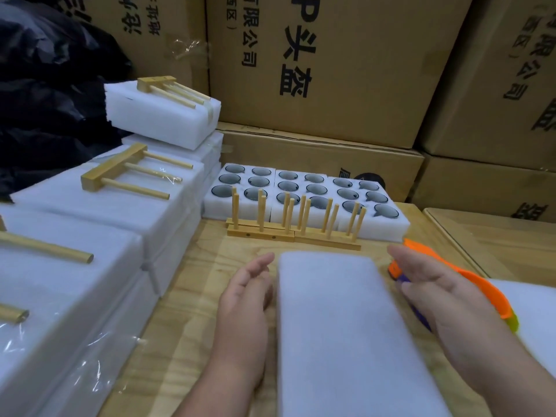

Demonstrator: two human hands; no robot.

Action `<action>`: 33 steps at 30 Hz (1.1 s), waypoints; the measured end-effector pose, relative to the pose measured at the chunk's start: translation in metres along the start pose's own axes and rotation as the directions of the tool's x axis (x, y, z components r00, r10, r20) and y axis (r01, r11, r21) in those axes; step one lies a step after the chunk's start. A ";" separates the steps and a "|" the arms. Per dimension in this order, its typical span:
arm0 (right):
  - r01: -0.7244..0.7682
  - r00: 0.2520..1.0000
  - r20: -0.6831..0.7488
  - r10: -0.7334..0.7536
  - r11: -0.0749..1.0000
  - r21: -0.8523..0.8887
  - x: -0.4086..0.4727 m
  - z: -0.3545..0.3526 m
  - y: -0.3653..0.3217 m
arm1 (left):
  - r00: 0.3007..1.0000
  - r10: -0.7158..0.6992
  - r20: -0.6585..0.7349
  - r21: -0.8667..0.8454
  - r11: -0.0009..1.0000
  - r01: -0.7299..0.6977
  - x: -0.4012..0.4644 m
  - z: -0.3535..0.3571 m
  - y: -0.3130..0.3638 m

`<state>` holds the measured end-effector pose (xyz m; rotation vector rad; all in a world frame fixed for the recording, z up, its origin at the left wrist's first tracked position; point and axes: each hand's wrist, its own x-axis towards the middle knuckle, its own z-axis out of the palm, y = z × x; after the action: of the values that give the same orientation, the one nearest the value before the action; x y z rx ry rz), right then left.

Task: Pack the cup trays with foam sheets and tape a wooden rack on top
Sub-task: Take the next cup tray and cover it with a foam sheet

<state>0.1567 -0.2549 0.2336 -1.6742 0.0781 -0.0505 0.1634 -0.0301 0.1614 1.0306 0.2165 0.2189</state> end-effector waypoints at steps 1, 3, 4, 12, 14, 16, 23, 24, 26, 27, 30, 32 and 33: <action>0.035 0.999 -0.031 -0.036 0.999 -0.027 -0.001 -0.002 -0.004 | 0.998 0.027 -0.058 0.017 1.000 -0.026 0.002 -0.001 0.000; 0.103 0.993 -0.048 -0.108 0.990 -0.100 -0.003 -0.002 -0.009 | 0.989 0.055 -0.140 0.045 0.998 -0.049 0.006 -0.002 0.001; 0.132 0.989 -0.046 -0.140 0.982 -0.138 -0.002 0.000 -0.011 | 0.985 0.057 -0.165 0.046 0.998 -0.050 0.007 -0.001 0.002; 0.234 0.963 0.018 -0.268 0.804 -0.547 0.059 0.030 -0.028 | 0.986 0.066 -0.152 0.100 0.994 -0.051 0.004 0.000 0.000; 0.233 0.960 0.030 -0.280 0.730 -0.642 0.083 0.037 -0.037 | 0.988 0.055 -0.144 0.102 0.994 -0.041 0.004 0.000 0.000; 0.243 0.953 0.055 -0.297 0.642 -0.727 0.105 0.043 -0.046 | 0.990 0.044 -0.135 0.079 0.996 -0.033 0.004 -0.001 0.001; 0.204 0.965 0.114 -0.238 0.398 -0.894 0.154 0.067 -0.053 | 0.992 0.051 -0.117 0.056 0.997 -0.045 0.007 0.000 0.003; 0.189 0.971 0.124 -0.205 0.333 -0.924 0.158 0.071 -0.053 | 0.992 0.051 -0.119 0.048 0.998 -0.046 0.007 0.000 0.003; 0.191 0.972 0.147 -0.181 0.251 -0.949 0.163 0.076 -0.052 | 0.991 0.057 -0.121 0.038 0.998 -0.053 0.007 0.000 0.003; 0.208 0.967 0.160 -0.197 0.255 -0.944 0.163 0.076 -0.051 | 0.991 0.060 -0.118 0.035 0.998 -0.056 0.008 0.000 0.003; 0.246 0.957 0.187 -0.221 0.277 -0.929 0.160 0.074 -0.051 | 0.992 0.065 -0.107 0.026 0.998 -0.063 0.008 0.000 0.003; 0.212 0.970 0.179 -0.166 0.213 -0.954 0.158 0.077 -0.053 | 0.992 0.066 -0.104 0.024 0.998 -0.064 0.008 -0.001 0.003; 0.181 0.980 0.169 -0.107 0.120 -0.976 0.156 0.080 -0.055 | 0.992 0.065 -0.105 0.024 0.998 -0.063 0.008 -0.001 0.003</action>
<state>0.3194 -0.1831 0.2782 -3.1123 -0.1557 -0.1172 0.1707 -0.0257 0.1632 1.0486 0.2823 0.3303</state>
